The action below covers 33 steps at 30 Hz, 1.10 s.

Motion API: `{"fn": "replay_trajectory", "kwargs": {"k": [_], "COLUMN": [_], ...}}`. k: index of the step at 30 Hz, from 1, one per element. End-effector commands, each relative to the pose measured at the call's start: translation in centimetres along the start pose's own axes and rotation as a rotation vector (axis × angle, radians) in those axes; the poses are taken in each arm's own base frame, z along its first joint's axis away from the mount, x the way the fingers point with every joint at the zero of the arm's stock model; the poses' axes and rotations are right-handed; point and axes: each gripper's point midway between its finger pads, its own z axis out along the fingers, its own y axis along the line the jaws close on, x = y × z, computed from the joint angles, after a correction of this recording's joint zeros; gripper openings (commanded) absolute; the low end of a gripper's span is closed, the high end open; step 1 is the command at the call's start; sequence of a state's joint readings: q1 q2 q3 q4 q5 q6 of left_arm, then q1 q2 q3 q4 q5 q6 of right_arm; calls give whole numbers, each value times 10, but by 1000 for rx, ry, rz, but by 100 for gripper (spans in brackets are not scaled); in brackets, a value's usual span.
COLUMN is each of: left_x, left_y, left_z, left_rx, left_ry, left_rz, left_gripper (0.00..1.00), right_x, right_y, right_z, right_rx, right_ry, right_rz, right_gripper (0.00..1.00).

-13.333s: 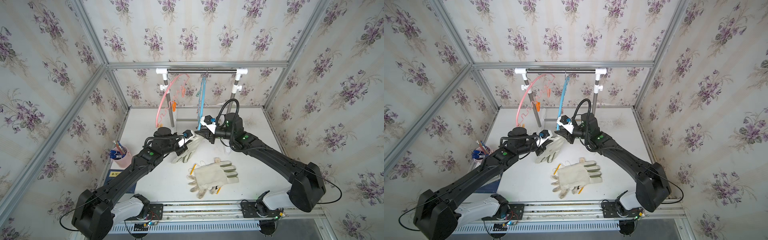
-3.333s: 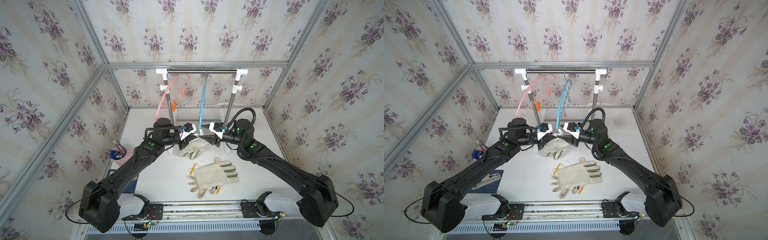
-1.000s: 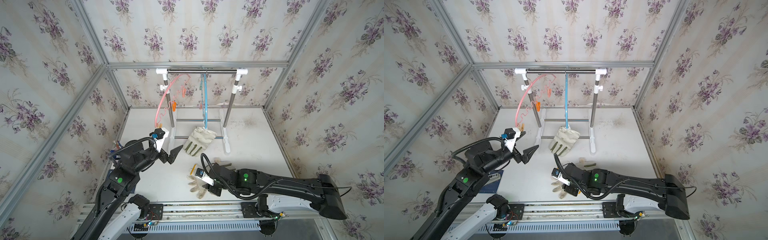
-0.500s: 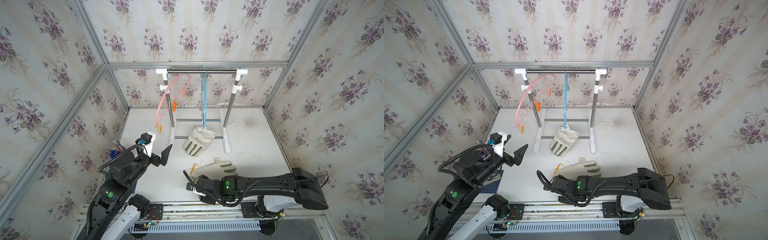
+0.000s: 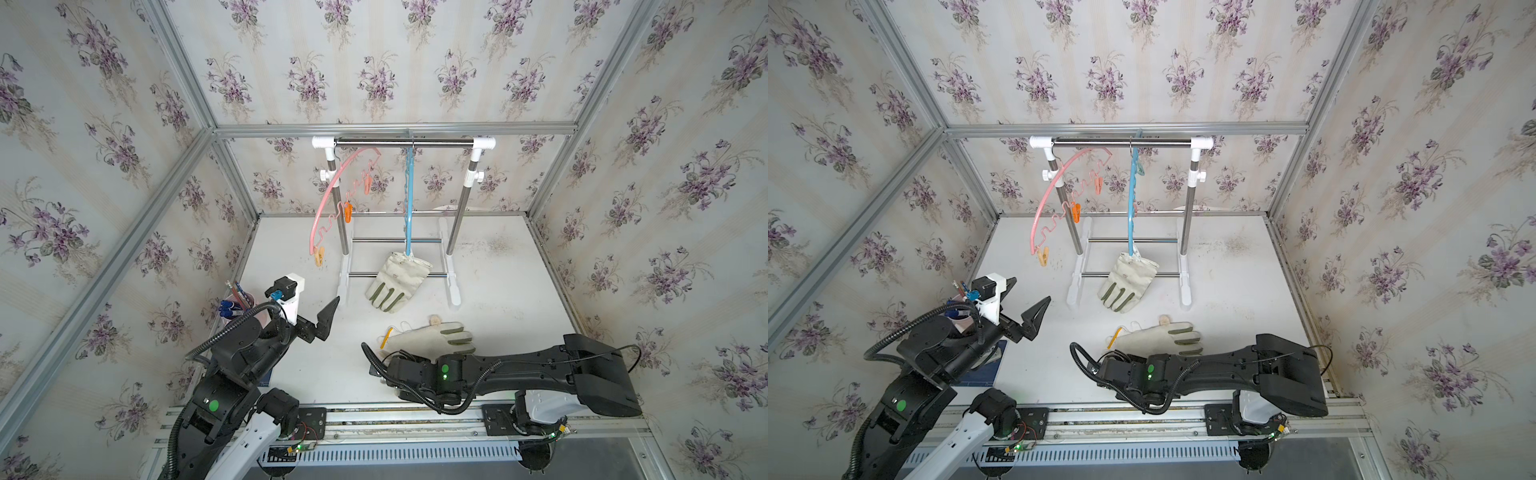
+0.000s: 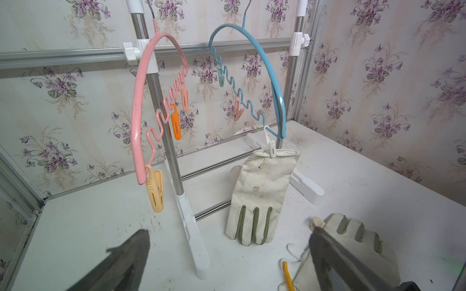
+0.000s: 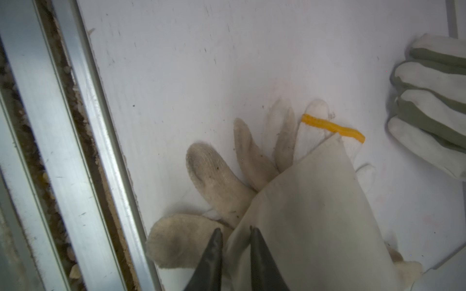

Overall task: Clip the gloves onto a hanger to dry
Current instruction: Pick up the glove from the center of the board.

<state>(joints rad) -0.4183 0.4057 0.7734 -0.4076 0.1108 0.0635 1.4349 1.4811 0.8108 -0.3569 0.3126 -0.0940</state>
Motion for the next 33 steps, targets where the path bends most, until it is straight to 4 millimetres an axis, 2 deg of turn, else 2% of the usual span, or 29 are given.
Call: {"fn": "replay_trajectory", "kwargs": {"k": [1,3,6,9,13,15,21,24,28,33], "left_x": [2,3,1,1,-1,-2,-5,-10,-13,-14], "left_y": [1,1,-2,-9,-24,-34,-86,-102,-117,-120], "left_z": [1,3,6,13,22,28,20,17,19,31], "left_rx": [-8,-5,14,53,145,209,530,639,764,798], "left_ry": [4,6,8,13,26,22,-109,-128,-120,-151], "left_rz": [-7,-11,-13,-11,9,28,213,224,202,178], "left_gripper": [100,100,100,100,100,100,100,100,98,89], "right_x": [-7,-7,-13,-28,-54,-66,-88,-92,-96,-100], "right_y": [-14,-17,-26,-42,-73,-91,-129,-136,-146,-152], "right_z": [-3,-5,-14,-35,-81,-110,-180,-199,-214,-228], "right_rx": [75,92,126,137,80,52,-36,-63,-59,-37], "right_ry": [-32,-37,-64,-123,-239,-314,-518,-581,-626,-656], "right_rz": [3,1,17,67,160,197,227,211,200,176], "right_gripper": [9,0,0,0,0,0,0,0,0,0]}}
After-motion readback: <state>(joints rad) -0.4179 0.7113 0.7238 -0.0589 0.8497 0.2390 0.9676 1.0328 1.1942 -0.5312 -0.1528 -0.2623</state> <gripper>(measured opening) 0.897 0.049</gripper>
